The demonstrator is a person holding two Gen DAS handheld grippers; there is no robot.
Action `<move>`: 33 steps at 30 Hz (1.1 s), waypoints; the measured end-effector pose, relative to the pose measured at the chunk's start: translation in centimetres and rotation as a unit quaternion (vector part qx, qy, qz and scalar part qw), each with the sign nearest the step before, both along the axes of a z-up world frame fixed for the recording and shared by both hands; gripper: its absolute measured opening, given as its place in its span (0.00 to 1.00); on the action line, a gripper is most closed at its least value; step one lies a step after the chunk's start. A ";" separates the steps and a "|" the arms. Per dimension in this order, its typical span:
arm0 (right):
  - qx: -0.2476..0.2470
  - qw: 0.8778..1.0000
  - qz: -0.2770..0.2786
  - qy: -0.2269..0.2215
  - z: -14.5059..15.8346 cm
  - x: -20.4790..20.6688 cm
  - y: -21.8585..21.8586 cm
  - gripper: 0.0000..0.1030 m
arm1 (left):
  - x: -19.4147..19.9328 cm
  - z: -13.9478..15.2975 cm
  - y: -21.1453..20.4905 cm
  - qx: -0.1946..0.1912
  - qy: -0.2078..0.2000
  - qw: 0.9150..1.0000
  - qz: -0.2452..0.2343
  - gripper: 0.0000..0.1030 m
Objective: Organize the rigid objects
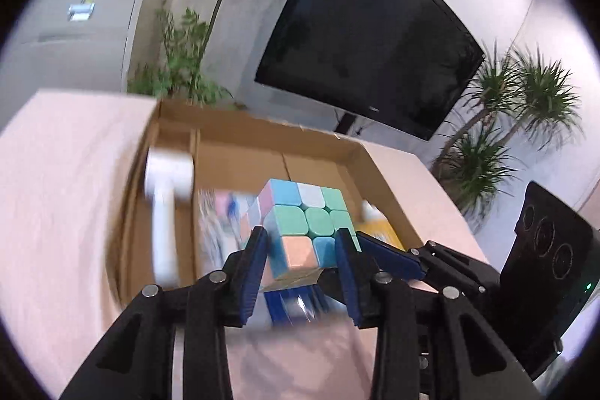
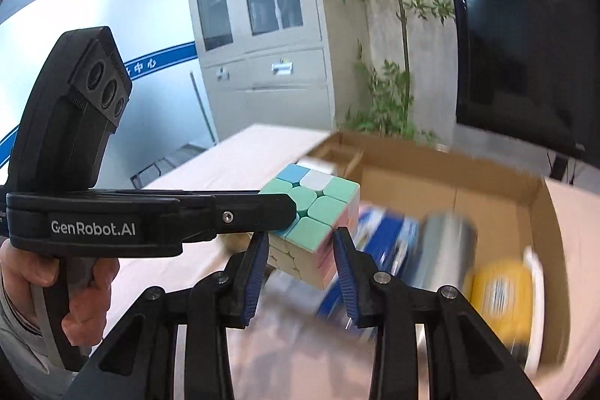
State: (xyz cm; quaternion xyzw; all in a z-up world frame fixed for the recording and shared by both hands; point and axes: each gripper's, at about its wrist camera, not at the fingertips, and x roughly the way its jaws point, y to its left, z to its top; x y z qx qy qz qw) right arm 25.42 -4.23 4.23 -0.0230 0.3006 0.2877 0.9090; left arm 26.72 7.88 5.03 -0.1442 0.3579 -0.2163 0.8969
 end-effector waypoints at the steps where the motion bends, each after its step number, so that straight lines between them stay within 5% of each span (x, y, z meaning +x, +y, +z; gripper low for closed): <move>1: -0.005 1.000 0.003 0.003 -0.1 2.2 0.3 0.35 | 0.8 -0.1 0.2 0.003 0.001 1.000 -0.001 0.34; 8: -0.025 0.994 0.015 0.107 -5.9 13.9 1.5 0.36 | 10.1 -6.1 1.1 0.006 0.089 0.996 0.000 0.33; 12: -0.079 0.989 0.004 0.127 -6.9 13.7 2.9 0.36 | 9.9 -7.7 1.1 0.016 0.102 0.995 -0.002 0.33; 18: -0.076 0.985 0.007 0.154 -6.1 12.7 3.2 0.39 | 7.9 -6.7 1.4 0.036 0.114 0.993 0.001 0.33; 20: -0.063 0.987 -0.019 0.147 -5.2 9.8 2.0 0.68 | 5.8 -5.4 1.5 0.059 0.082 0.995 0.014 0.34; 22: -0.054 0.991 -0.060 0.107 -3.8 6.9 0.0 0.95 | 1.7 -3.3 1.3 0.099 0.022 0.994 0.032 0.47; 23: -0.057 0.992 -0.085 0.075 -3.2 4.9 -0.9 0.99 | -0.2 -2.6 1.1 0.119 -0.005 0.992 0.048 0.71; 24: -0.066 0.991 -0.109 0.044 -2.8 2.8 -1.7 0.99 | -3.0 -1.7 0.8 0.141 -0.049 0.986 0.080 0.91; 27: -0.093 0.980 -0.176 -0.011 -3.1 -3.0 -3.8 0.99 | -9.0 -0.6 -0.5 0.164 -0.143 0.967 0.132 1.00; 29: -0.089 0.976 -0.200 -0.002 -4.1 -5.9 -5.0 0.99 | -11.8 -1.2 -2.6 0.188 -0.149 0.960 0.144 1.00; 33: -0.092 0.969 -0.227 0.011 -5.1 -9.5 -6.6 0.99 | -13.7 -2.5 -4.9 0.183 -0.124 0.962 0.158 1.00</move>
